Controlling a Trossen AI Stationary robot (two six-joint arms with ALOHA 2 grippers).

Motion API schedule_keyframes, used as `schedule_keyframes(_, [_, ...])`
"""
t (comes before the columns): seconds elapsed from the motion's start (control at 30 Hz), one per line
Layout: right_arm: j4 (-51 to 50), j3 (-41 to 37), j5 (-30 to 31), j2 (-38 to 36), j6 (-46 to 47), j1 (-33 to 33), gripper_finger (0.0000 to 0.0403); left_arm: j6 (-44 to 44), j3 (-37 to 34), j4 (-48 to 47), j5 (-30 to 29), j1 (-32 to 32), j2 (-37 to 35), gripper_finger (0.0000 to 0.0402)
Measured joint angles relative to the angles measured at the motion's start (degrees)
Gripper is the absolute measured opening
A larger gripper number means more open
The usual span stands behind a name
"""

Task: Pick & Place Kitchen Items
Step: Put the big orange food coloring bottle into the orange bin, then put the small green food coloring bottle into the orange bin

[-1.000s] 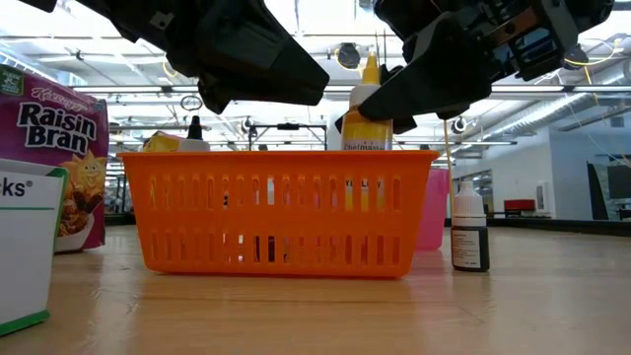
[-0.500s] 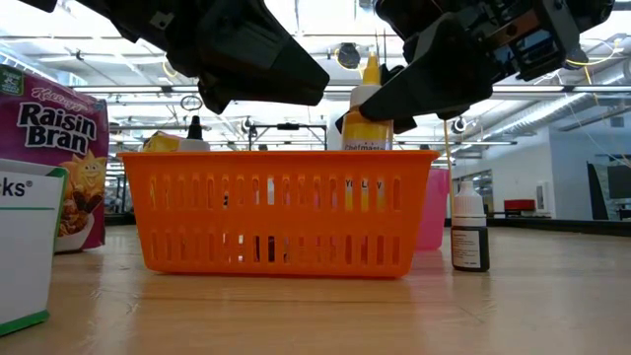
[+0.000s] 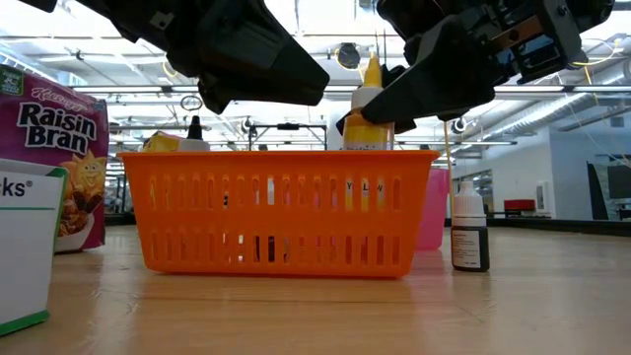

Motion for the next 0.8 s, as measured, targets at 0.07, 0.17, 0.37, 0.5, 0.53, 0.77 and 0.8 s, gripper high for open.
schedule_keyframes(0.07, [0.04, 0.0, 0.09, -0.02, -0.02, 0.0, 0.0186, 0.0, 0.0, 0.0, 0.0, 0.0, 0.0, 0.0108])
schedule_keyframes(0.17, [0.02, 0.0, 0.26, -0.02, -0.02, 0.0, 0.0208, 0.0, 0.0, 0.0, 0.0, 0.0, 0.0, 0.0108])
schedule_keyframes(0.37, [0.02, 0.0, 0.42, -0.03, -0.47, 0.0, 0.0227, 0.0, 0.0, 0.0, 0.01, 0.0, 0.0, 0.0108])
schedule_keyframes(0.5, [-1.1, -0.02, 0.42, -1.04, -0.83, 0.0, 0.0227, 0.0, 0.0, 0.0, 0.02, -0.04, 0.0, 0.0108])
schedule_keyframes(0.53, [-1.6, -0.02, 0.43, -1.52, -1.03, 0.0, 0.0225, 0.0, 0.0, -0.01, 0.02, -0.04, 0.0, 0.0108])
schedule_keyframes(0.77, [-8.64, -0.07, 0.5, -6.48, -1.6, 0.51, 0.022, -0.07, 0.0, -0.13, 0.09, -0.02, 0.0, 0.0108])
schedule_keyframes(0.8, [-9.74, -0.07, 0.55, -7.11, -1.9, 0.74, 0.022, -0.09, 0.0, -0.13, 0.09, -0.02, 0.0, 0.0108])
